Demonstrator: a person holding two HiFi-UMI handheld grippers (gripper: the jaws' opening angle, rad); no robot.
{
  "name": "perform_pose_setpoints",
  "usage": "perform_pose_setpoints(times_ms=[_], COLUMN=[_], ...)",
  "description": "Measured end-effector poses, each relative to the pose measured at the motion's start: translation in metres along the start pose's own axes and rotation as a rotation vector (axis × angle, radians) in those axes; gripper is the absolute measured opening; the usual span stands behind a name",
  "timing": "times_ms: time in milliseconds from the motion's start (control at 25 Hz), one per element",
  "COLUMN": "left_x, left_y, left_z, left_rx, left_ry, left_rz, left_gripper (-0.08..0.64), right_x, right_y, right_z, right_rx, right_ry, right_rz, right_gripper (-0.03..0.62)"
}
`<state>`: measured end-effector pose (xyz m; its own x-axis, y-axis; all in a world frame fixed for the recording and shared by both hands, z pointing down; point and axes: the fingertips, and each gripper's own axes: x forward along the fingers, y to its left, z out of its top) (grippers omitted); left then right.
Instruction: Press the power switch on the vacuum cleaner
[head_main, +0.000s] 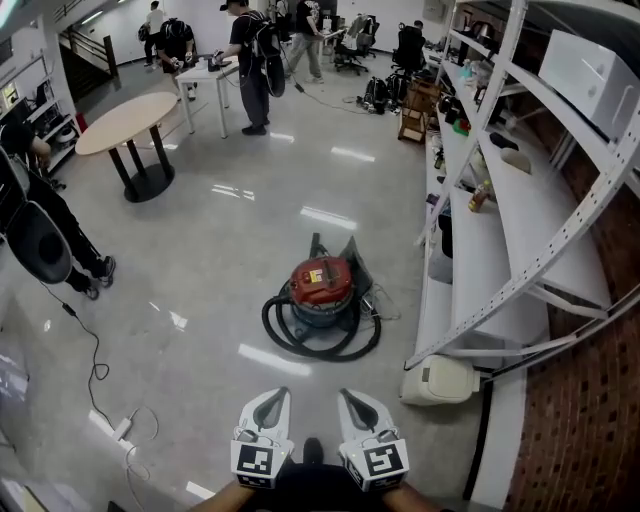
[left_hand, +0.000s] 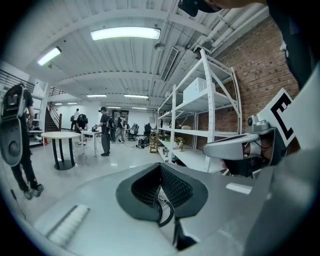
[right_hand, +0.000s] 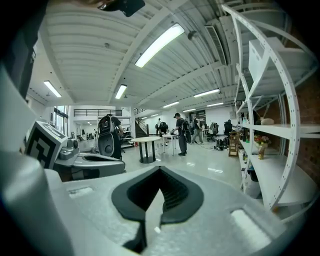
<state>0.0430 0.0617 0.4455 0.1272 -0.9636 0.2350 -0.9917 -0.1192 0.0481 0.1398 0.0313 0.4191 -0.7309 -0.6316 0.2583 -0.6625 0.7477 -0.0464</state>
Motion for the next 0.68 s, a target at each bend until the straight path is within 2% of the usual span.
perform_pose_setpoints(times_ms=[440, 680], left_x=[0.000, -0.001], left_y=[0.009, 0.012], left_z=[0.003, 0.007], left_rx=[0.031, 0.032], left_ry=[0.006, 0.014], left_rz=[0.031, 0.019], left_gripper=[0.015, 0.015], right_x=[0.009, 0.015], right_y=[-0.003, 0.002], right_z=[0.004, 0.011], right_rx=[0.008, 0.004], right_ry=[-0.017, -0.026], right_rz=[0.016, 0.024], right_gripper=[-0.009, -0.009])
